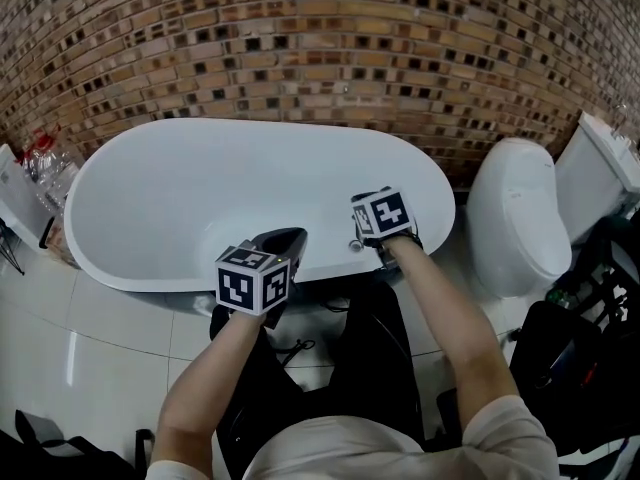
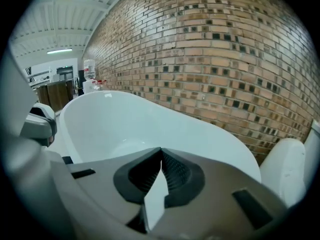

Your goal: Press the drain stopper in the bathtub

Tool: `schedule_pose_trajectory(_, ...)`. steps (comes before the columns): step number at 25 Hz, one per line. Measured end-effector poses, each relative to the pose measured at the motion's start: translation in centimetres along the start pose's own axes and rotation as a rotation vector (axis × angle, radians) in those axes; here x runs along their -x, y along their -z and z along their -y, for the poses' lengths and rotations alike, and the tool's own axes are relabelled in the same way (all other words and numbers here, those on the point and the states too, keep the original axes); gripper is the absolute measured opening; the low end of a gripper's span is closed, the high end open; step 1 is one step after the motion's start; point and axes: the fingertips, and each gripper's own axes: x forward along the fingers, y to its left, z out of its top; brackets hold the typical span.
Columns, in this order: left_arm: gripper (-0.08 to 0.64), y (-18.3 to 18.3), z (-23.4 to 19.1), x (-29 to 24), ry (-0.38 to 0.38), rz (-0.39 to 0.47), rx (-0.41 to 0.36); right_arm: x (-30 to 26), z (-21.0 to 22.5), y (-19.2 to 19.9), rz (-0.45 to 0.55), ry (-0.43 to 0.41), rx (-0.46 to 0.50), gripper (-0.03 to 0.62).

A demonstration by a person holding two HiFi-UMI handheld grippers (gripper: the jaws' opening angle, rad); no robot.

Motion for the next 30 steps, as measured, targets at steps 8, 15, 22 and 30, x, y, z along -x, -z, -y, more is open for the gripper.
schedule_pose_trajectory(8,0.008,1.1,-0.5,2.1,-0.009,0.048,0.033,2.4,-2.1,0.3,0.091,-0.05,-0.042,0.017)
schedule_pose_trajectory(15,0.008,2.6,-1.0,3.5,-0.005,0.057,0.04,4.3,-4.4,1.7,0.165,-0.105,-0.069,0.017)
schedule_pose_trajectory(22,0.008,4.4,-1.9,4.1,-0.021,0.058,0.071,4.8,-4.8,3.1,0.189,-0.11,-0.104,0.017)
schedule_pose_trajectory(30,0.008,6.7,-1.9,4.9,-0.045,0.079,0.037,5.8,-7.0,5.2,0.282,-0.117,-0.062,0.015)
